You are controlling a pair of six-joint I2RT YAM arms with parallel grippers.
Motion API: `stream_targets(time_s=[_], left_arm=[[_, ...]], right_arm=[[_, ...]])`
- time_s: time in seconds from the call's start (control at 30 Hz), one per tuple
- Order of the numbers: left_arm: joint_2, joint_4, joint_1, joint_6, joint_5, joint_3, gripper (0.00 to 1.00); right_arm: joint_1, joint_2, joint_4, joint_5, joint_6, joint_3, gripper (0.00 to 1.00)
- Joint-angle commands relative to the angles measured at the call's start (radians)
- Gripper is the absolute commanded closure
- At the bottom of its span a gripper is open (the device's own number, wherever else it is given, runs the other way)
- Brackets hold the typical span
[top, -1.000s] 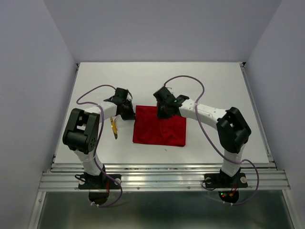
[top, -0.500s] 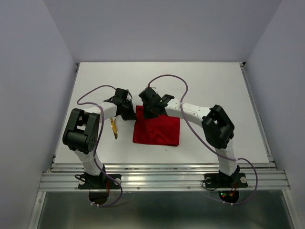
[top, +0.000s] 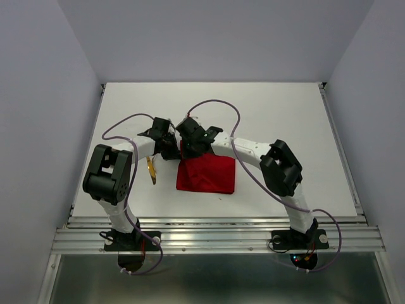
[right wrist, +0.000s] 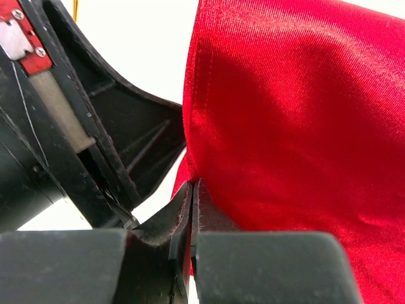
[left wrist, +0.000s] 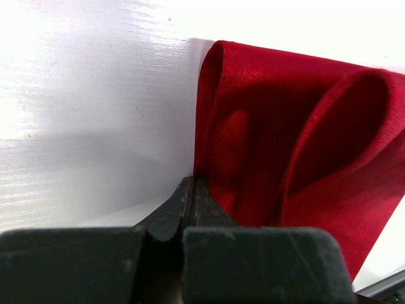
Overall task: Fold the napkin into a case and place the utensils inside
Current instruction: Fold the rectangle-folded napkin at the center of the board.
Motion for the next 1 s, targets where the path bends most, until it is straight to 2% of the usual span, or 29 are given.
stream_targets(time_s=[0.0,0.5,0.97], left_arm=[[-0.037,-0.029,-0.005,0.004,-0.014,-0.024,1.0],[-0.094,0.012,-0.005,-0.022,-0.008,-0.088,1.0],[-0.08,0.04,-0.005,-0.039,-0.026,-0.116,1.0]], right_arm=[[0.02,0.023,0.008,0.005,0.002,0.06,0.99],[0.02,0.042,0.067,-0.037,0.026,0.054,0.99],[0.02,0.053,0.094,-0.075,0.038,0.059,0.99]])
